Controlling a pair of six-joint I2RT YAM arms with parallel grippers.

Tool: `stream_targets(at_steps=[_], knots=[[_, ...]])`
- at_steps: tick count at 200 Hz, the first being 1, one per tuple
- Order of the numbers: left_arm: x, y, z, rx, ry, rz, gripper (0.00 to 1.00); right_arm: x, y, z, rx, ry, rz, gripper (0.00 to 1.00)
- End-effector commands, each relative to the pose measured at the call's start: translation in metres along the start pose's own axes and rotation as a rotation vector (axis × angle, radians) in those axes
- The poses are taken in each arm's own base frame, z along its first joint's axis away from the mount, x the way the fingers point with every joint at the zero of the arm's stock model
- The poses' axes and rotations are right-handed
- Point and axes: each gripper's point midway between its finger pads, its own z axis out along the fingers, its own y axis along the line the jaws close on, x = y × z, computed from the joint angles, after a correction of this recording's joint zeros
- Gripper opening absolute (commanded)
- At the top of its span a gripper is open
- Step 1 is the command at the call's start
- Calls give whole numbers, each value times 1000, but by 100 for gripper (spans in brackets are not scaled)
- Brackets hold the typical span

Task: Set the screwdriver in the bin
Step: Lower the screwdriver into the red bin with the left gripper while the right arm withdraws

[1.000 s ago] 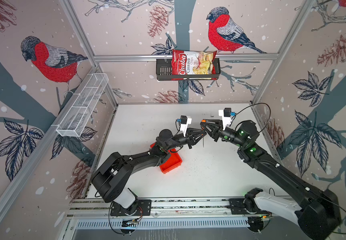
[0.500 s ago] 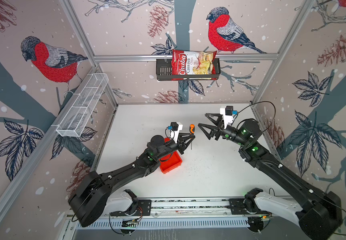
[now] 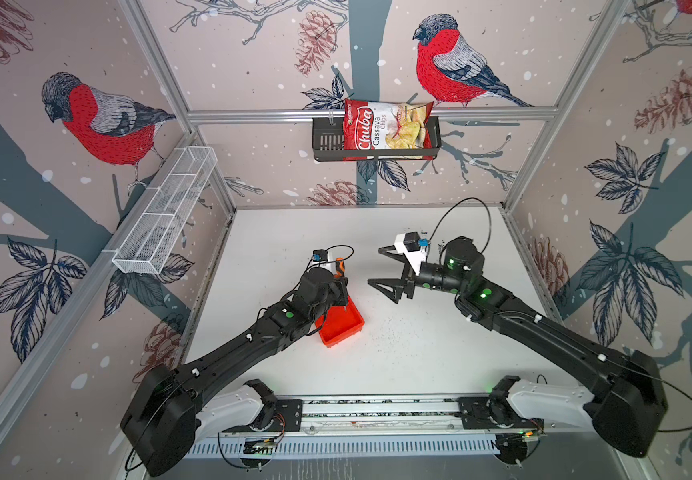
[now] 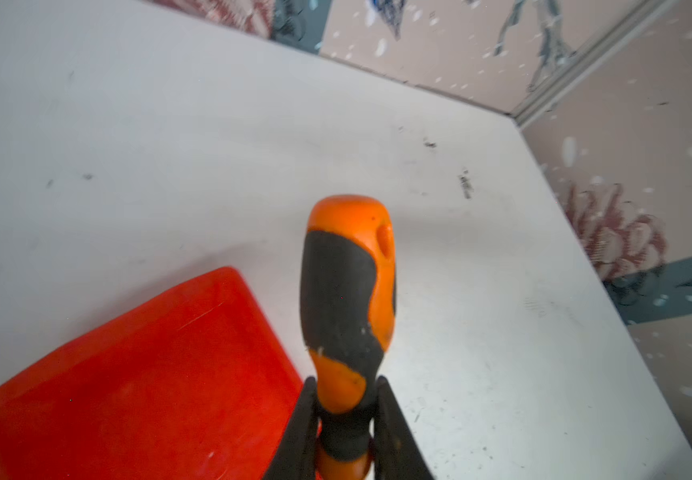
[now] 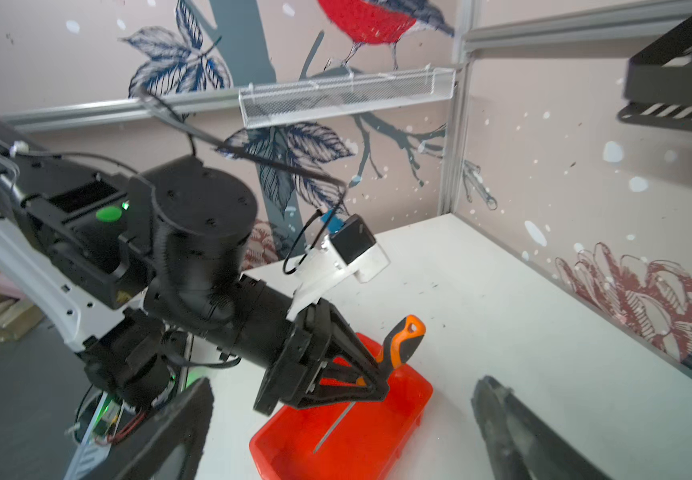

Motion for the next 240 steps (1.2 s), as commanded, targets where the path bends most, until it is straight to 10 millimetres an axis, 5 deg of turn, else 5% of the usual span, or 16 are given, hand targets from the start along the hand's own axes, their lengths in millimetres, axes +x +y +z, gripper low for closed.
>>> stream_targets(at_steps=[1,74,127,204,240], knots=[[20,30,5,-130,91,-65,0,27,3,7,-11,103,-55,99],[57,69,33,-362,301,-53,0,90,-8,18,58,325,-148,99],[89,75,58,-426,494,1,0,96,-6,22,65,353,-168,99],[89,76,59,-440,504,0,0,97,-5,17,78,367,-170,100],[81,74,56,-440,476,-3,34,94,-4,14,77,366,-172,100]])
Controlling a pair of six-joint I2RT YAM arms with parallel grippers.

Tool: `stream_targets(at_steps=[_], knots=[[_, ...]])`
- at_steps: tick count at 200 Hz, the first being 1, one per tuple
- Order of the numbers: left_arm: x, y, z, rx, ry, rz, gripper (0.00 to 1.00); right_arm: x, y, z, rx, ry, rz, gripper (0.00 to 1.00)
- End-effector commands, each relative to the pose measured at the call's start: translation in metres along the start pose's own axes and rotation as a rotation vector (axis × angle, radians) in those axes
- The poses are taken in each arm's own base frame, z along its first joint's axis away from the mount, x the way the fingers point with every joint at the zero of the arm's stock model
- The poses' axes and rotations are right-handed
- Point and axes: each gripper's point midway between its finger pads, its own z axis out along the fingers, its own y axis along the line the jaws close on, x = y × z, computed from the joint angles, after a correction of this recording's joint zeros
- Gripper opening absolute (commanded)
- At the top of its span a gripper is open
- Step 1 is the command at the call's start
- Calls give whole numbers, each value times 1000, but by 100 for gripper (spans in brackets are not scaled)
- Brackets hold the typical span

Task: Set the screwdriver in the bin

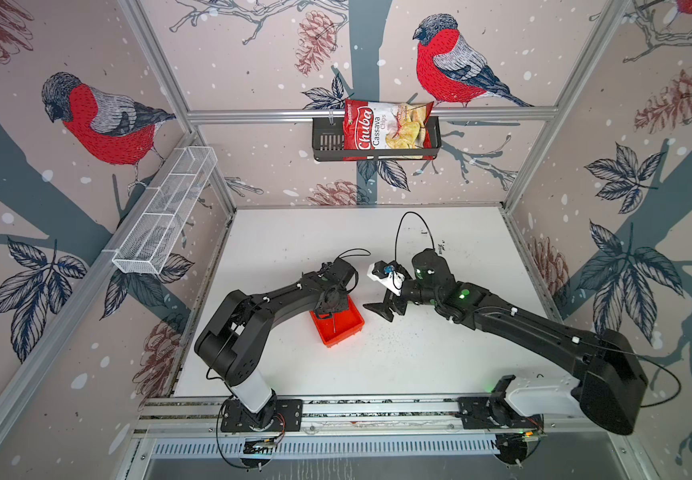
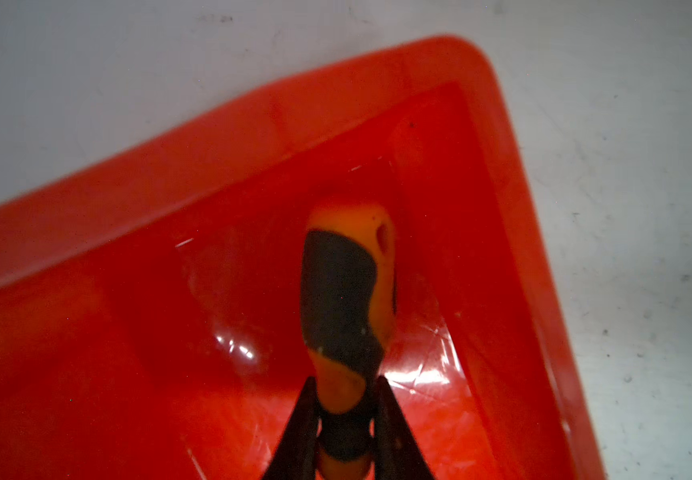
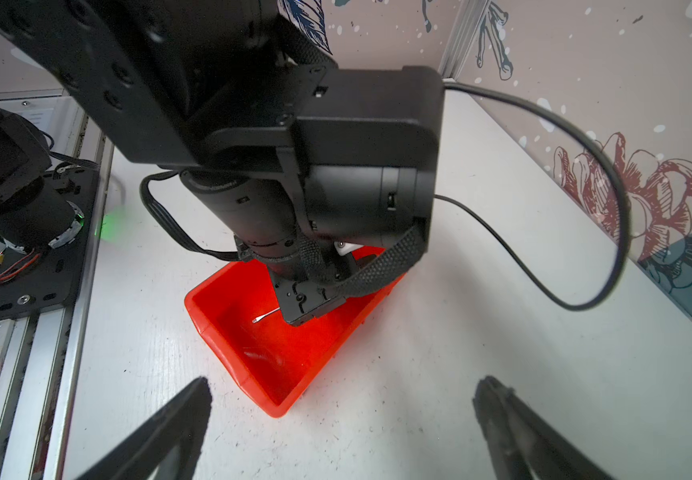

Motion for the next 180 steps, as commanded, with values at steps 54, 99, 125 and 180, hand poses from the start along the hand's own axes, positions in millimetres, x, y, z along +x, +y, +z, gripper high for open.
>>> stream_targets(at_steps=[54,99,125,180], knots=[[-24,-2,-34,27,-115,-22,60,-6,-10,-14,67,-24,21,100],[-60,-13,-81,145,-333,-12,82,-24,-41,-39,193,-146,99,100],[-89,-6,-121,155,-548,13,94,-26,-77,-64,341,-235,190,100],[-126,35,-189,23,-967,32,96,-5,-147,-130,717,-359,345,100]])
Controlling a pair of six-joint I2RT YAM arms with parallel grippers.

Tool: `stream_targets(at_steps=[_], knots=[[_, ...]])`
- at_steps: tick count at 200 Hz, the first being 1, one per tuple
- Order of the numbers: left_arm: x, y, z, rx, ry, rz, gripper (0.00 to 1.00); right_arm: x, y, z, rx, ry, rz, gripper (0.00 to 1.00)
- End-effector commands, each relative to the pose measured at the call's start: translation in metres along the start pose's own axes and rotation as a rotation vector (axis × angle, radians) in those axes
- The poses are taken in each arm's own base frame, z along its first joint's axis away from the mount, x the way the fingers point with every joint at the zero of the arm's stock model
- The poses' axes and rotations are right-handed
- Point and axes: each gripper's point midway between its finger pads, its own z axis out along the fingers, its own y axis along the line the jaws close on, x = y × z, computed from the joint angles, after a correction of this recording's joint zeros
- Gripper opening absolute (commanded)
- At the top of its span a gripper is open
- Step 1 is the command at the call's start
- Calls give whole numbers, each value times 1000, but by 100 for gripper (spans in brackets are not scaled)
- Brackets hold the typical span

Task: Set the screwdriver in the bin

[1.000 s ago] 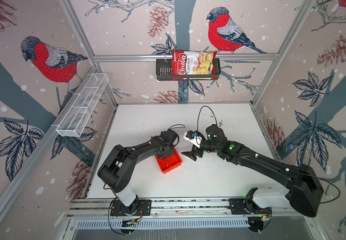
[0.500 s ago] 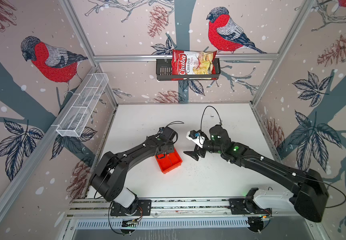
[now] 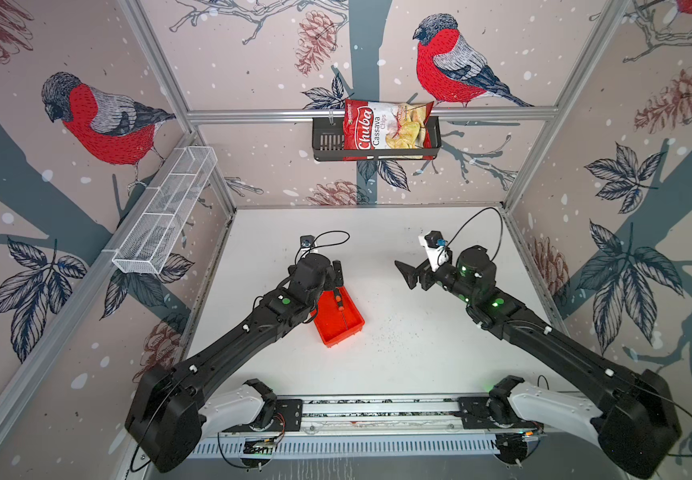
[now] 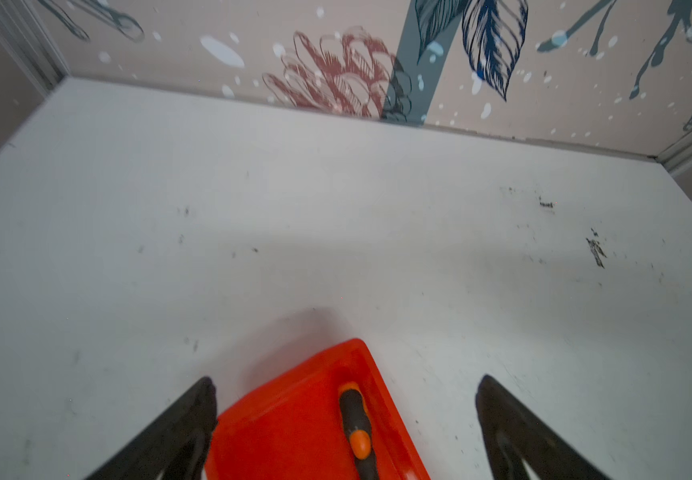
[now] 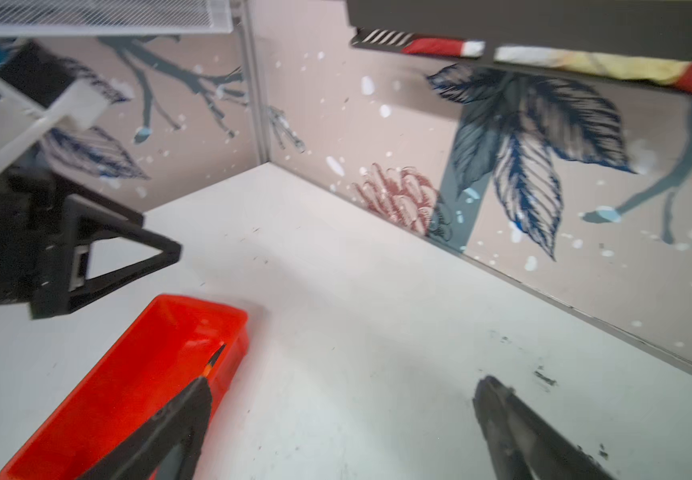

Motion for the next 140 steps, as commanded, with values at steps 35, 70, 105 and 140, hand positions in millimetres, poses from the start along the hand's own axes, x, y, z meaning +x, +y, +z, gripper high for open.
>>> stream_targets(at_steps=[35,70,105,140], knots=[[-47,31,-26,-58,-382,191,96,0,-92,-28,348,-145,174,100],[-32,74,-23,-90,-421,139,96,33,-137,-53,574,-162,210,100],[-6,113,-16,-150,-448,138,97,64,-163,-75,717,-156,214,100],[17,146,-12,-230,-459,100,97,89,-183,-88,851,-111,216,100]])
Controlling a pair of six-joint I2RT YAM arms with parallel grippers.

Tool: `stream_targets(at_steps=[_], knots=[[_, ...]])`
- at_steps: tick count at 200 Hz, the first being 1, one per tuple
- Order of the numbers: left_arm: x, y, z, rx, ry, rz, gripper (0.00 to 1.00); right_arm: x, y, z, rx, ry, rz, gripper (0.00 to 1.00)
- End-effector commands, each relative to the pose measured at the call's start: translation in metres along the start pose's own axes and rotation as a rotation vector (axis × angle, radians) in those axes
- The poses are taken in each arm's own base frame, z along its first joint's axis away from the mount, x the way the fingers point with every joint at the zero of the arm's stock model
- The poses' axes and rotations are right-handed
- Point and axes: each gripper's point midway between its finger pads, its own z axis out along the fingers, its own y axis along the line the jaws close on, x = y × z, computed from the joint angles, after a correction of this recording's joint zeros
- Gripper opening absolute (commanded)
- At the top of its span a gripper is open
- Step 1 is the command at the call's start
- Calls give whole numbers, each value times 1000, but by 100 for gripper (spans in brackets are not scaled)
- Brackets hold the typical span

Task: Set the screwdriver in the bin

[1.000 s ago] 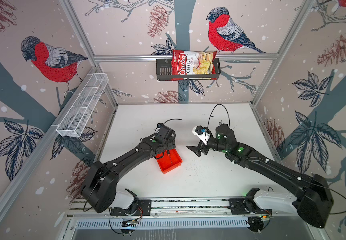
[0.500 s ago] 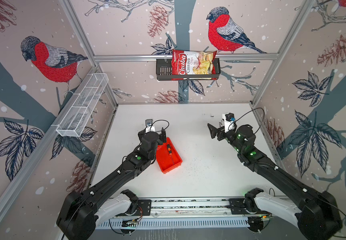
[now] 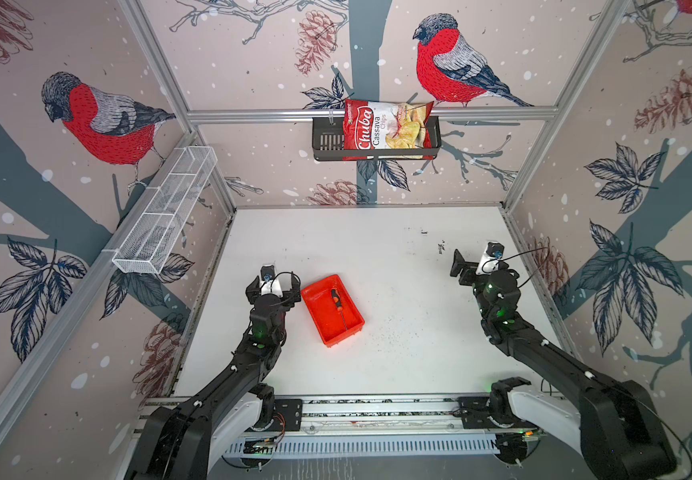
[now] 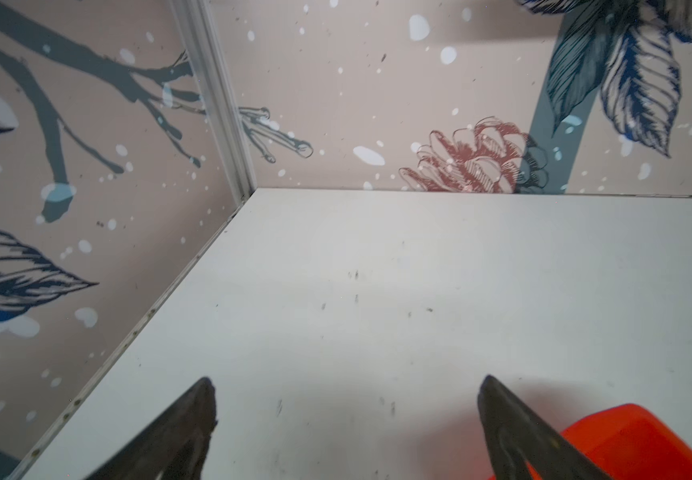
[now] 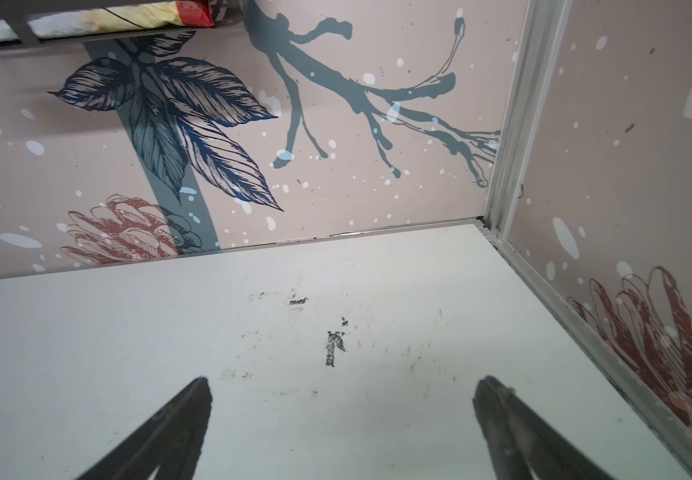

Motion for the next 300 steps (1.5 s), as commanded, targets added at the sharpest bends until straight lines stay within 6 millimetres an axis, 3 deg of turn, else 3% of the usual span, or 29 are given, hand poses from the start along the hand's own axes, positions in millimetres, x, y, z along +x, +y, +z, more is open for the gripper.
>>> stream_targets(at_steps=[1,40,98,153,185,232,300], knots=[[-20,9,-1,-7,-130,-52,97,-6,-24,1,126,-57,22,100],[7,20,10,-59,-88,-42,97,24,-43,5,237,-22,7,99],[-4,12,33,-34,-136,9,97,60,-60,6,314,23,-30,100],[12,13,49,-39,-143,13,97,55,-83,6,329,-19,14,100],[16,16,57,-36,-99,-10,97,65,-104,3,296,-51,120,100],[20,21,64,-29,-67,-32,97,74,-91,17,231,-6,76,100],[19,20,64,-28,-71,-30,97,75,-89,18,234,3,61,100]])
